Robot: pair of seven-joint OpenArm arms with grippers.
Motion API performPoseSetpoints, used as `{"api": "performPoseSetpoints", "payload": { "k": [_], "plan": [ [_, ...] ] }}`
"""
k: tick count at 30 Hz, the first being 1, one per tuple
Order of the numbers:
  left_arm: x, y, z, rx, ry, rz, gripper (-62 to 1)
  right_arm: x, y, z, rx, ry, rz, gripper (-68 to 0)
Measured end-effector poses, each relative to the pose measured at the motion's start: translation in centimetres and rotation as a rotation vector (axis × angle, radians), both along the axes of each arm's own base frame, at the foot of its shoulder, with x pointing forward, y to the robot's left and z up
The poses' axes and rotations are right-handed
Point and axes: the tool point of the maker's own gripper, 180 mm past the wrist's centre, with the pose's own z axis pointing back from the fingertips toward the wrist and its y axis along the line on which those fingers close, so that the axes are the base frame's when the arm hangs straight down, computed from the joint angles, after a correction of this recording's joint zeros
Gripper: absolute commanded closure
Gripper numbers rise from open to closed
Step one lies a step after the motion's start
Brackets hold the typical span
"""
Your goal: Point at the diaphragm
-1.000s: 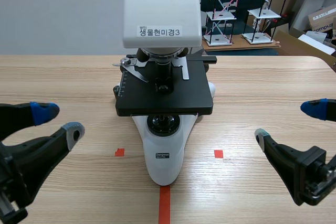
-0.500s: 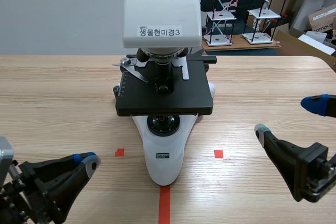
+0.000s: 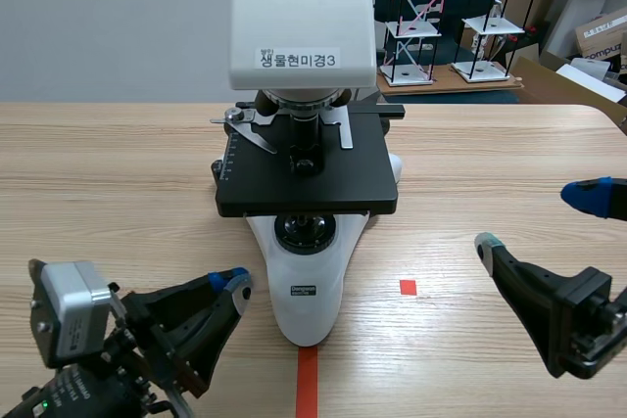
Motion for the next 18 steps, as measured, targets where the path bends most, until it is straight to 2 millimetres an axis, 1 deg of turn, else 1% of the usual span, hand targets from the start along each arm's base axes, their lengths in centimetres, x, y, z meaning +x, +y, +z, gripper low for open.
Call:
{"api": "performPoseSetpoints", "payload": {
  "k": [4, 7, 11, 13, 15, 18],
  "plan": [
    [0.9, -0.7, -0.6, -0.029, -0.011, 0.031, -4.1, 0.0, 0.0, 0.0, 0.0, 0.0, 0.0, -57.3],
    [1.3, -1.7, -1.2, -0.038, -0.013, 0.031, -4.1, 0.0, 0.0, 0.0, 0.0, 0.0, 0.0, -57.3],
    [2.4, -2.3, -1.9, -0.035, -0.025, 0.072, -4.1, 0.0, 0.0, 0.0, 0.0, 0.0, 0.0, -57.3],
    [2.7, -2.9, -2.1, -0.006, -0.043, 0.06, -4.1, 0.0, 0.0, 0.0, 0.0, 0.0, 0.0, -57.3],
    [2.8, -3.6, -2.1, 0.007, -0.063, 0.039, -4.1, 0.0, 0.0, 0.0, 0.0, 0.0, 0.0, -57.3],
    [3.1, -4.0, -1.8, 0.013, -0.107, 0.043, -4.1, 0.0, 0.0, 0.0, 0.0, 0.0, 0.0, -57.3]
  ]
}}
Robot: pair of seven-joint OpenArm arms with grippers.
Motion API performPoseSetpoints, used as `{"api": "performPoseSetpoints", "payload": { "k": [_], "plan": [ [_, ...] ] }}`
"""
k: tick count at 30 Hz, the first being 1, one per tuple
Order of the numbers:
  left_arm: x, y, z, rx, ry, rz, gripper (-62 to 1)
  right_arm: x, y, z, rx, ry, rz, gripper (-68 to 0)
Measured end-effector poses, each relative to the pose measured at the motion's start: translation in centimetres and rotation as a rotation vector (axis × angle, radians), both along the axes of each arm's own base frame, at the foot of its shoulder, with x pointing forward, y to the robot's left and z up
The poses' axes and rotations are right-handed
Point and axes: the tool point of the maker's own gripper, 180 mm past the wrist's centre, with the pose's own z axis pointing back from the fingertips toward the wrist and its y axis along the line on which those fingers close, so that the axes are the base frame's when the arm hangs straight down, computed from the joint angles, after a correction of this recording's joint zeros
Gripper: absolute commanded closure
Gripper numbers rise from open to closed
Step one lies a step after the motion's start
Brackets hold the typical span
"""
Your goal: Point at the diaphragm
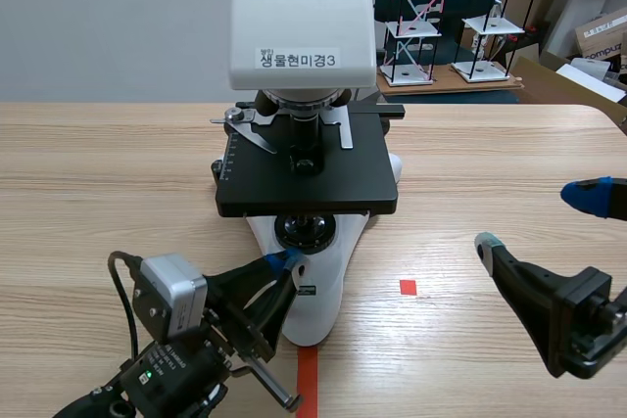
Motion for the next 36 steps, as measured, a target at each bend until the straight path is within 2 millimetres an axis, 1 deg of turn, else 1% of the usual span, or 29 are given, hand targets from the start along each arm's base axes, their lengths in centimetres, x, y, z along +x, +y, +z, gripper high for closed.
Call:
{"api": "performPoseSetpoints", "payload": {
  "k": [5, 36],
  "plan": [
    [0.07, -0.55, 0.0, 0.002, -0.013, 0.002, -4.1, 0.0, 0.0, 0.0, 0.0, 0.0, 0.0, -57.3],
    [0.07, -0.51, 0.0, 0.002, -0.013, 0.003, -4.1, 0.0, 0.0, 0.0, 0.0, 0.0, 0.0, -57.3]
  ]
}}
